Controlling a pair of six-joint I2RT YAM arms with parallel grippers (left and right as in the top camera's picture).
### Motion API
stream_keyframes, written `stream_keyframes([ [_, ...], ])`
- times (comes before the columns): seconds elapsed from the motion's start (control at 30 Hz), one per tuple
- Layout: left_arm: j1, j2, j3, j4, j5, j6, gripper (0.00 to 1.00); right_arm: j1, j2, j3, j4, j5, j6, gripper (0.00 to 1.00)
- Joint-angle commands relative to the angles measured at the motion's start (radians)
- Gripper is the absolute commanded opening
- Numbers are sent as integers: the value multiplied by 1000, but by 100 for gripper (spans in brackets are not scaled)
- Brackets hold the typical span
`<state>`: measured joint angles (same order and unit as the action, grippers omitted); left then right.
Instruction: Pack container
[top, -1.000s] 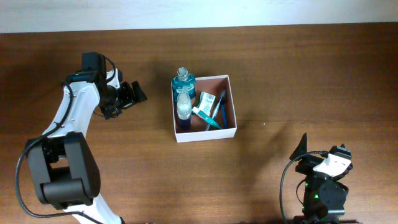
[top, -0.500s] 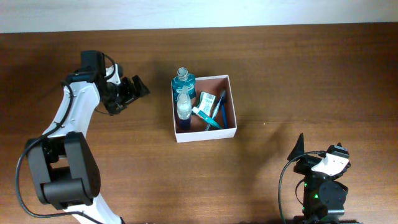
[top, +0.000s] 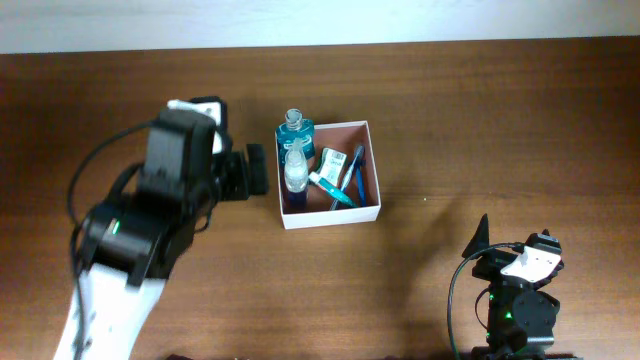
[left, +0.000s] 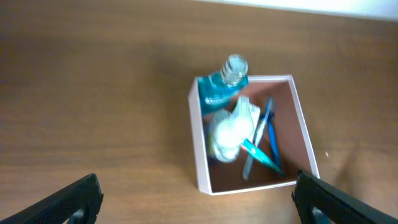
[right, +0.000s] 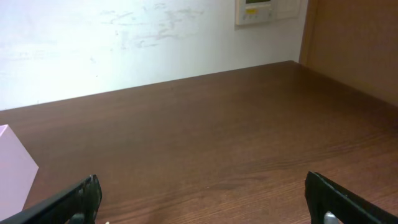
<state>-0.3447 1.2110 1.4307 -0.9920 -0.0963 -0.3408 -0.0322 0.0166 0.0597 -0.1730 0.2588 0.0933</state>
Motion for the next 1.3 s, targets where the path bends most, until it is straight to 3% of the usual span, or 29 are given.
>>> stream_keyframes([
  [0.0,-32,-68,-3,-14,-167,-10,100,-8,-2,-2,-11,-13,-8,99],
  [0.13,-32,-119,-3,-101,-158,-10,99,-8,-2,-2,-11,-13,-8,99],
  [0.3,-32,-167,-3,-103,-161,-10,100,-8,-2,-2,-11,-13,-8,99],
  [0.57,-32,-419,-9,-161,-193,-10,100,-8,-2,-2,-11,-13,-8,99],
  [0.8,-32,-530,-130,-221,-208,-10,99,-8,-2,-2,-11,-13,-8,99],
  [1.0,-8,-695,-468,34,-215,-10,100,-8,-2,-2,-11,-13,-8,99],
  [1.27,99,-853,-857,519,-206,-10,100,-8,-2,-2,-11,-13,-8,99],
])
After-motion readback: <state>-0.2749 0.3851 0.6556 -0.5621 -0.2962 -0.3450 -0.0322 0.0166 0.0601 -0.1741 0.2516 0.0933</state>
